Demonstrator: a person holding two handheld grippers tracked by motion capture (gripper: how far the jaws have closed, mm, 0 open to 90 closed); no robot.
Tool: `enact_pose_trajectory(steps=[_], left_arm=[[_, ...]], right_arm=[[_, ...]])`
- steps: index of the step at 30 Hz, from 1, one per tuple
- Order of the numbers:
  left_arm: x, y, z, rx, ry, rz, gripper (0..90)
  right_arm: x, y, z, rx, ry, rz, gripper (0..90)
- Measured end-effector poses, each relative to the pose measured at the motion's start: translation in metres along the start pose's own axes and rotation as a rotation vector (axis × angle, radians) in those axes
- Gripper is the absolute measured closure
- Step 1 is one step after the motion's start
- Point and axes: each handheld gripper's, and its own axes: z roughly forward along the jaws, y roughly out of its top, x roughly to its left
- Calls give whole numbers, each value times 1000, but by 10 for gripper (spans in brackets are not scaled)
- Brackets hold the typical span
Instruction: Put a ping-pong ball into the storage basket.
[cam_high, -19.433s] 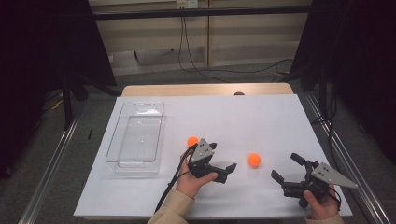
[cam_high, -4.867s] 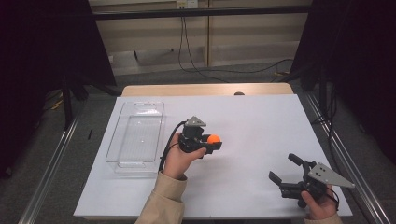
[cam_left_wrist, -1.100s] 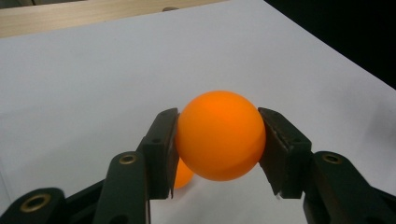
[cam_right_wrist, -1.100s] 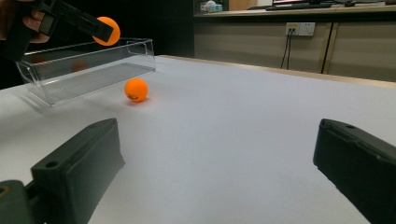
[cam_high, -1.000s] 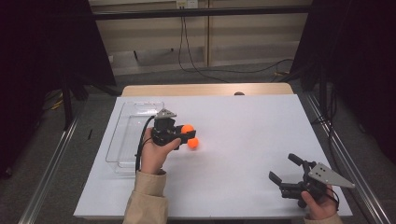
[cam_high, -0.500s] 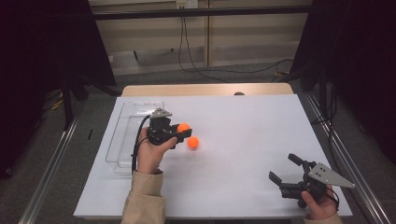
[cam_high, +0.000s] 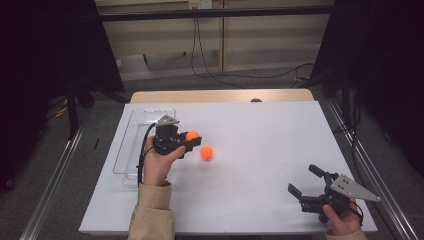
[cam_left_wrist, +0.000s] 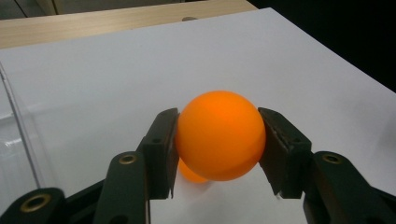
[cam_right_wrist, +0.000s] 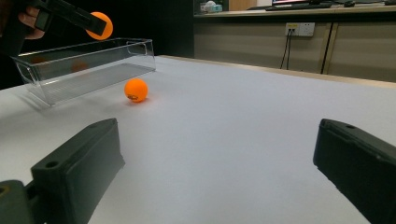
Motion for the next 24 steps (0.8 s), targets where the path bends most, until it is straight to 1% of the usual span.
enact_pose_trajectory(steps=[12, 14, 19, 24], left_arm=[[6, 0, -8, -13, 21, -9, 509], [7, -1, -9, -12, 29, -4, 509], [10, -2, -11, -20, 32, -15, 509], [13, -2, -14, -21, 43, -14, 509]], right_arm=[[0, 0, 0, 2, 1, -1, 7], [0, 0, 0, 1, 1, -2, 7], [0, 0, 0, 2, 1, -1, 7], [0, 0, 0, 2, 1, 0, 7]])
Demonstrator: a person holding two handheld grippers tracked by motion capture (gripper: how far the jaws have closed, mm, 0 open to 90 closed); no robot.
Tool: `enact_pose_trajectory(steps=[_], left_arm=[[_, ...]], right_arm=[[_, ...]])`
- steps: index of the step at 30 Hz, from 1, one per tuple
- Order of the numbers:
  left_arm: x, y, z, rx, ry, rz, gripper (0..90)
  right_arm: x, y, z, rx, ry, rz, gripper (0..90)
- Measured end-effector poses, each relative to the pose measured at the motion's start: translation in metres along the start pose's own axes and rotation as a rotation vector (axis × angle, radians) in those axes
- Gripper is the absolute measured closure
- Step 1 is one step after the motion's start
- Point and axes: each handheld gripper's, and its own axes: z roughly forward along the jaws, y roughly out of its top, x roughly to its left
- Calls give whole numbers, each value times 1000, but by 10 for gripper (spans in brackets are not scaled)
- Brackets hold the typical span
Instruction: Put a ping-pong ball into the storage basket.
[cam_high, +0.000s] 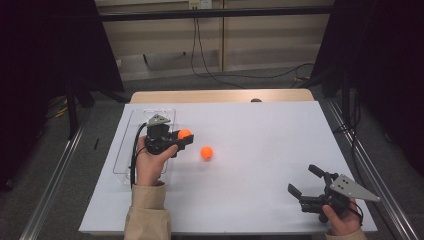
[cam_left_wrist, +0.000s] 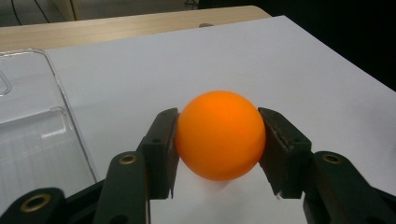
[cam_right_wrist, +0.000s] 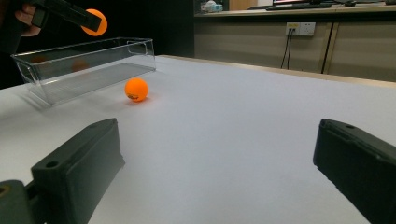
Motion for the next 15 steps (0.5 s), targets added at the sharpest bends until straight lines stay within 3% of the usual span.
enact_pose_trajectory(steps=[15], left_arm=[[7, -1, -7, -5, 36, -2, 509]], right_arm=[[0, 0, 0, 0, -1, 1, 7]])
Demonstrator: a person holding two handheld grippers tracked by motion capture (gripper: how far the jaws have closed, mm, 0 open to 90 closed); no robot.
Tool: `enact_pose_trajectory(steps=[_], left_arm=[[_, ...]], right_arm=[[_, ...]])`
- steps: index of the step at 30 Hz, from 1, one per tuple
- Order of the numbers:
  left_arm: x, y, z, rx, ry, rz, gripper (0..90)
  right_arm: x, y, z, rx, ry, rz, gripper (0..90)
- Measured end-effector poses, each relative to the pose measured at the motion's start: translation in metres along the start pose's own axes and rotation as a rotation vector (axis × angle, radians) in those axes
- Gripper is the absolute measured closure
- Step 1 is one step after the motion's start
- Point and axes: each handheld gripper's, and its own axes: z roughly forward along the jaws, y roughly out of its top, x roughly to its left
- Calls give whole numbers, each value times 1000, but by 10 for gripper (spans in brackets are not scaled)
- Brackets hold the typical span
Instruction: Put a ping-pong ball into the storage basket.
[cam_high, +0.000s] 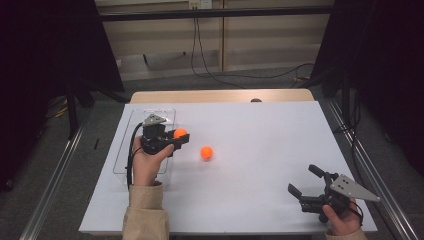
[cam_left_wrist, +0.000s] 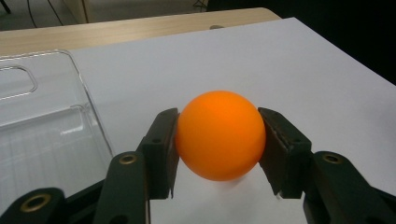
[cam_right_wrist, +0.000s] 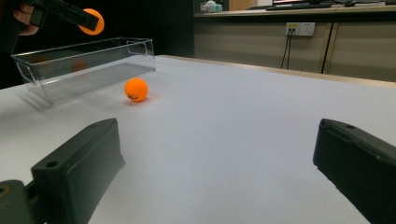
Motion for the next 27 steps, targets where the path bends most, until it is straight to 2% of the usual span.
enact_pose_trajectory(steps=[10, 27], left_arm=[[5, 0, -6, -3, 37, 0, 509], [12, -3, -11, -6, 70, -2, 509]], right_arm=[[0, 0, 0, 0, 0, 0, 7], [0, 0, 0, -1, 0, -1, 7]])
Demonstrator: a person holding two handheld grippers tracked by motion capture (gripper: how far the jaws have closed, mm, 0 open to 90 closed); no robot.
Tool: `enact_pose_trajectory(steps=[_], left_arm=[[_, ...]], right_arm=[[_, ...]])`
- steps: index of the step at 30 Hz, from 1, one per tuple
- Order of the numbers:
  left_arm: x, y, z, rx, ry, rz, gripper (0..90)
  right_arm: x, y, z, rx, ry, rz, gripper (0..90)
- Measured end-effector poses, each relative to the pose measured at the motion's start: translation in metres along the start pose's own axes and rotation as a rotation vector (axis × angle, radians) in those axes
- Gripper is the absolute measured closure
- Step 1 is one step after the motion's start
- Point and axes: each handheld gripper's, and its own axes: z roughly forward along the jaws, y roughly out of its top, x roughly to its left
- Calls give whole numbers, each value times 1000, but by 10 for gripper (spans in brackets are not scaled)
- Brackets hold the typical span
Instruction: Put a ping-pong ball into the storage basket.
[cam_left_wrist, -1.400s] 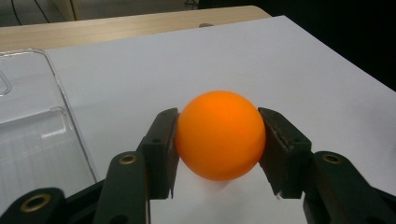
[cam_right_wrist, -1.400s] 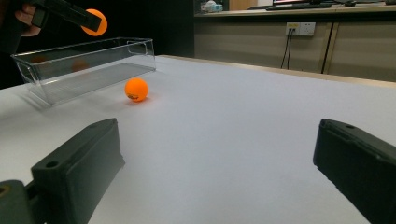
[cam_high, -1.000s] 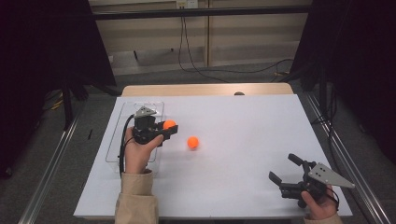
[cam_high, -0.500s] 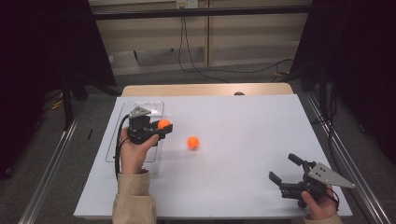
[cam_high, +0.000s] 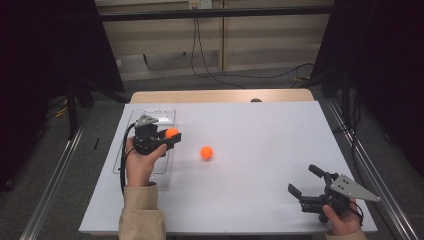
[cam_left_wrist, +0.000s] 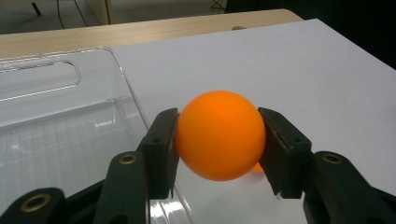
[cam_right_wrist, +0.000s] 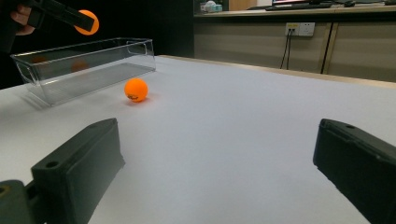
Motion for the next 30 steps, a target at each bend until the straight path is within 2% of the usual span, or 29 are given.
enact_pose_trajectory(steps=[12, 19, 30], left_arm=[[6, -2, -4, -1, 28, 1, 509], [10, -4, -6, -10, 39, -14, 509], [14, -5, -8, -9, 70, -7, 509]], right_arm=[[0, 0, 0, -1, -1, 0, 7], [0, 0, 0, 0, 0, -1, 7], [0, 0, 0, -1, -1, 0, 7]])
